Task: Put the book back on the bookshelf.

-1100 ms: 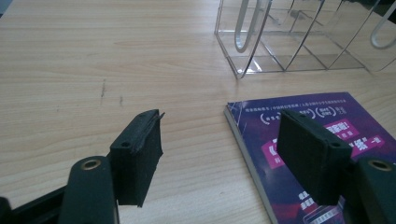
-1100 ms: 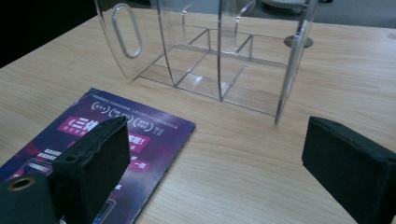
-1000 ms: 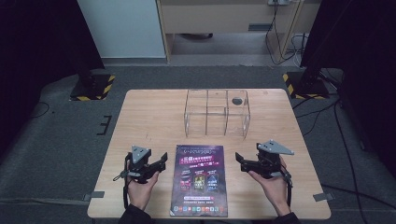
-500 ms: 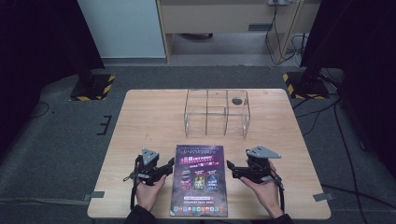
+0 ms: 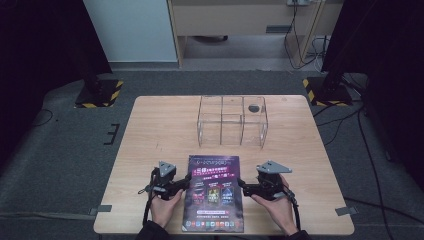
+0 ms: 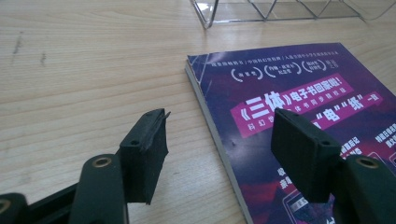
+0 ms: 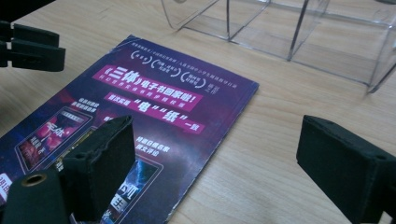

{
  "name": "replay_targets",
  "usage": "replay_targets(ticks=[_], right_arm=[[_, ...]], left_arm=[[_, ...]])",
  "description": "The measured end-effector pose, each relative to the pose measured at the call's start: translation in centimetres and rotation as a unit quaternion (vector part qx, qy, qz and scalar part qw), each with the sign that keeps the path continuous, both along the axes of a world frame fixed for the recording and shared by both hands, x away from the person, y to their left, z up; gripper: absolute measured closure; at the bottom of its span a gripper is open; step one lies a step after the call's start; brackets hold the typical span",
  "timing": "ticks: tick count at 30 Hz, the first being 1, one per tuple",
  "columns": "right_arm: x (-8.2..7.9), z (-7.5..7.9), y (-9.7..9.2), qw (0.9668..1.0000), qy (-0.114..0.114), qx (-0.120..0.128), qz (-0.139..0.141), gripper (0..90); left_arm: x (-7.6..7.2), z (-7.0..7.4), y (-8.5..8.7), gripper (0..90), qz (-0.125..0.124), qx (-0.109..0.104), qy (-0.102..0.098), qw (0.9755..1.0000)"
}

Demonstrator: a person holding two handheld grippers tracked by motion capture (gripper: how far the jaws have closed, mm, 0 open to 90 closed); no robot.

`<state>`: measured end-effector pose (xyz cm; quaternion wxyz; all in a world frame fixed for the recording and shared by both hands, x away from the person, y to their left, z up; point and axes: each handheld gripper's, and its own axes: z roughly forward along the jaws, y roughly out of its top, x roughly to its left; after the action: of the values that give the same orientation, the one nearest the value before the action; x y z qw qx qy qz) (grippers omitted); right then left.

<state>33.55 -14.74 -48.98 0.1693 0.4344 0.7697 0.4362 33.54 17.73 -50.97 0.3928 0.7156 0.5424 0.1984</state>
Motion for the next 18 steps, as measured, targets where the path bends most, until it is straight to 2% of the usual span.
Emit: replay_targets(ticks=[8,18], right_arm=[[-0.4,-0.9,0.9,1.0,0.004,-0.002,0.008,14.2],[-0.7,-2.6,2.3,0.9989,0.028,-0.02,0.031,16.7]], left_arm=[[0.3,-0.7,-0.7,37.0,-0.008,0.006,0.013,0.9999],[0.6,-1.5,-1.6,38.9,-0.011,0.009,0.028,0.9995]])
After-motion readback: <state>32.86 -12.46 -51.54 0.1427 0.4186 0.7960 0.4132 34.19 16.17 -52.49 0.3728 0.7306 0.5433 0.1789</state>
